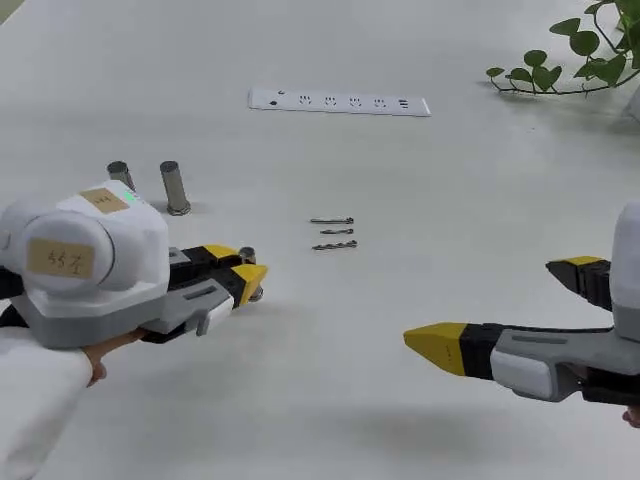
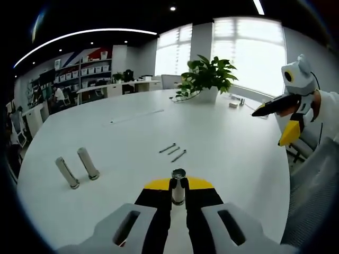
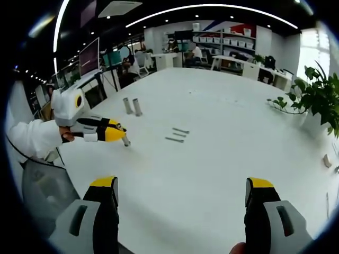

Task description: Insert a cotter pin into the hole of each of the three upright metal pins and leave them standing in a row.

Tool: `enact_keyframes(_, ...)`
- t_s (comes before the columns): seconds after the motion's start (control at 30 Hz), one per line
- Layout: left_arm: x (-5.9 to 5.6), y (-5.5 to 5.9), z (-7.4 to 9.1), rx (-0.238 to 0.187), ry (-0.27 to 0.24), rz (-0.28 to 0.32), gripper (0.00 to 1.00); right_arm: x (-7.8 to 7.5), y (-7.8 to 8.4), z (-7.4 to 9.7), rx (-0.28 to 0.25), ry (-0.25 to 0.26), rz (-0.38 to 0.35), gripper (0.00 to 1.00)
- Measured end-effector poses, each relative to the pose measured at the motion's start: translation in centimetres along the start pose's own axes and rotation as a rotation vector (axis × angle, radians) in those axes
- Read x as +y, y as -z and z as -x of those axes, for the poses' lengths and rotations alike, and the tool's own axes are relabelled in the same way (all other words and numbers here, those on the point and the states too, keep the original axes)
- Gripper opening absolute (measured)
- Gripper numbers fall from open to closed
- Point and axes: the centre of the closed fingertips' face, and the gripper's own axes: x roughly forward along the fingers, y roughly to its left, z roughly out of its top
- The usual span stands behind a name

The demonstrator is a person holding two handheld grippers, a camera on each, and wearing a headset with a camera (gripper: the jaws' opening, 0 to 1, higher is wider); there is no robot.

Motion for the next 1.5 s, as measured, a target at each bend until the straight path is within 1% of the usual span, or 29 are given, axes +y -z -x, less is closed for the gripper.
enact_keyframes(0.1, -0.5, 0.6, -0.1, 0.014, 0.007, -0.008, 0.05, 0.1, 0.1, 0.1, 0.001, -0.002, 0.003, 0.98)
enact_keyframes(0.17, -0.6, 0.9, -0.1, 0.024, 0.004, 0.007, 0.05, 0.0, 0.2, 0.1, 0.001, -0.003, 0.003, 0.98)
enact_keyframes(0.2, -0.7, 0.9, -0.2, 0.023, 0.005, 0.004, 0.05, 0.0, 0.2, 0.2, 0.001, -0.003, 0.003, 0.98)
enact_keyframes(0.37, -0.8, 0.9, -0.4, 0.019, 0.006, 0.010, 0.05, -0.1, 0.3, 0.3, 0.006, -0.001, 0.004, 0.98)
enact_keyframes(0.43, -0.8, 1.0, -0.7, 0.026, 0.004, 0.014, 0.05, -0.2, 0.3, 0.4, 0.006, 0.000, 0.002, 0.98)
enact_keyframes(0.5, -0.8, 1.1, -0.9, 0.028, -0.001, 0.001, 0.05, -0.3, 0.3, 0.4, 0.003, 0.002, 0.003, 0.98)
enact_keyframes(0.7, -0.9, 1.3, -1.3, 0.032, 0.003, -0.012, 0.05, -0.3, 0.4, 0.4, 0.006, 0.005, 0.001, 0.98)
enact_keyframes(0.83, -0.9, 1.4, -1.5, 0.030, 0.003, -0.005, 0.06, -0.3, 0.5, 0.3, 0.009, 0.002, -0.002, 0.98)
enact_keyframes(0.87, -0.8, 1.4, -1.5, 0.024, -0.002, -0.005, 0.06, -0.3, 0.5, 0.3, 0.011, 0.002, -0.003, 0.98)
enact_keyframes(0.97, -0.9, 1.5, -1.6, 0.024, 0.006, 0.000, 0.06, -0.3, 0.6, 0.2, 0.014, 0.000, -0.003, 0.98)
enact_keyframes(1.03, -0.9, 1.6, -1.7, 0.030, 0.010, -0.020, 0.06, -0.3, 0.6, 0.2, 0.016, -0.001, -0.003, 0.98)
enact_keyframes(1.13, -0.8, 1.6, -1.8, 0.026, 0.010, -0.013, 0.06, -0.5, 0.6, 0.1, 0.013, 0.002, -0.012, 0.98)
enact_keyframes(1.2, -0.8, 1.5, -1.8, 0.025, 0.009, -0.027, 0.06, -0.5, 0.6, 0.1, 0.013, 0.000, -0.011, 0.95)
enact_keyframes(1.27, -0.9, 1.5, -1.8, 0.024, 0.011, -0.033, 0.06, -0.5, 0.6, 0.1, 0.012, 0.001, -0.018, 0.95)
enact_keyframes(1.5, -0.8, 1.5, -1.8, 0.014, 0.001, -0.016, 0.06, -0.6, 0.9, 0.1, 0.012, 0.003, -0.023, 0.95)
